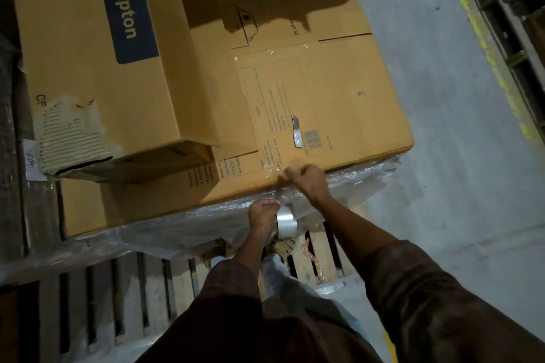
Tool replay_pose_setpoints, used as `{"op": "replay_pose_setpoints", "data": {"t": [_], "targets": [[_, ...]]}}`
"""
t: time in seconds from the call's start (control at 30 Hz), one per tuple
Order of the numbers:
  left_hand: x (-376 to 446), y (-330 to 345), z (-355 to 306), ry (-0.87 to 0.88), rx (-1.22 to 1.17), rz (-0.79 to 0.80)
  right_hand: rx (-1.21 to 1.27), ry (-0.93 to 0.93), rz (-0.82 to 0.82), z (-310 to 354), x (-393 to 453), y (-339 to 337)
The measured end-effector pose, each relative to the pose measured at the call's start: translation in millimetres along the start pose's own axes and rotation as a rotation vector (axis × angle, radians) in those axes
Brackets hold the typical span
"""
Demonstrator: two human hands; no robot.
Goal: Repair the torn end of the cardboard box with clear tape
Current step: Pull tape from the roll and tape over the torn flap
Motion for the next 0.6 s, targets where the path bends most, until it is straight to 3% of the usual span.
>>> {"op": "replay_pose_setpoints", "data": {"t": [0.07, 0.1, 0.27, 0.6], "targets": [[-2.2, 0.6, -2.3, 0.017, -0.008, -0.002, 0.125, 0.101, 0.266, -17.7, -19.0, 36.4], [-3.0, 0.8, -3.1, 0.021, -0.006, -0.002, 0.165, 0.108, 0.296, -22.4, -23.8, 43.2], [0.3, -3.7, -9.5, 0.055, 0.121, -0.010, 0.366, 0.133, 0.178, -30.5, -28.8, 39.8], [-3.0, -0.2, 2.6, 0.116, 0.207, 0.020, 0.332, 0.215, 0.149, -44.5, -32.1, 43.7]]}}
Point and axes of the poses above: each hand's wrist, its own x-axis towards the middle knuckle, its own y-axis out of the palm, z = x × y, the point moved 8 cm from there along x, towards the middle knuckle, and after that the axes turned 12 degrees about -y, right-handed, at the moved point
